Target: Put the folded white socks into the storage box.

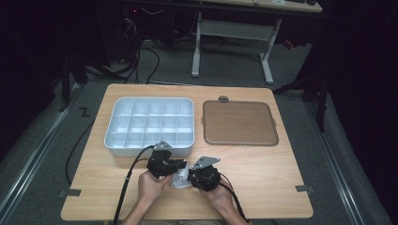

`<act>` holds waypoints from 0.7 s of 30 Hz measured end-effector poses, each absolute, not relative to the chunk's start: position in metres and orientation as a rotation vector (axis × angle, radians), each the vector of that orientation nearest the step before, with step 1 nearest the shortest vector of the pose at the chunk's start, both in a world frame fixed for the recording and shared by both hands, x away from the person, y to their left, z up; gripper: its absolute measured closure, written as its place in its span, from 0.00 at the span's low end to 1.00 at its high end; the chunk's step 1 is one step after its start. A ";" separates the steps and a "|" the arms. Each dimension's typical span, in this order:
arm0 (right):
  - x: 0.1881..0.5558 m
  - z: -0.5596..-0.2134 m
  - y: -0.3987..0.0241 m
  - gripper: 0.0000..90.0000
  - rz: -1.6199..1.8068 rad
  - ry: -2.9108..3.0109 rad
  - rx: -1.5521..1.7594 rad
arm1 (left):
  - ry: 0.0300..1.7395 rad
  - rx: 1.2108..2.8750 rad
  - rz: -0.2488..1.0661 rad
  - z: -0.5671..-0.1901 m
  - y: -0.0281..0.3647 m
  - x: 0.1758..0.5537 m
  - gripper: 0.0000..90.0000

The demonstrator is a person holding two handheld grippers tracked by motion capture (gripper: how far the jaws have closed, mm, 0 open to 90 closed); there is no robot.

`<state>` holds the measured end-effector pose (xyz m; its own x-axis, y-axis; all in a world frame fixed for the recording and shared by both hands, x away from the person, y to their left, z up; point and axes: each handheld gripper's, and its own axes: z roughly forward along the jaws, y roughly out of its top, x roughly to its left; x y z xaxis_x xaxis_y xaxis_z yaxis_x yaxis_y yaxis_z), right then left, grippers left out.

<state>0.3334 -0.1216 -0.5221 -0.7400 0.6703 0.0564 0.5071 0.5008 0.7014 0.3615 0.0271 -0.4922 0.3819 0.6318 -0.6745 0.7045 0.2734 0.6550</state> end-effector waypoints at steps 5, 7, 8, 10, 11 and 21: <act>0.329 -0.520 -0.125 0.82 1.095 2.494 1.027 | 1.311 1.406 -0.073 -0.497 0.028 0.362 0.94; 0.326 -0.517 -0.128 0.82 1.113 2.482 1.040 | 1.313 1.404 -0.070 -0.498 0.029 0.362 0.94; 0.325 -0.516 -0.130 0.82 1.120 2.477 1.035 | 1.311 1.406 -0.067 -0.498 0.029 0.362 0.94; 0.320 -0.513 -0.135 0.82 1.134 2.465 1.037 | 1.307 1.413 -0.058 -0.498 0.029 0.361 0.94; 0.317 -0.512 -0.137 0.82 1.150 2.463 1.044 | 1.304 1.416 -0.054 -0.499 0.029 0.361 0.94; 0.310 -0.529 -0.128 0.81 1.091 2.527 1.017 | 1.288 1.433 0.005 -0.502 0.029 0.361 0.94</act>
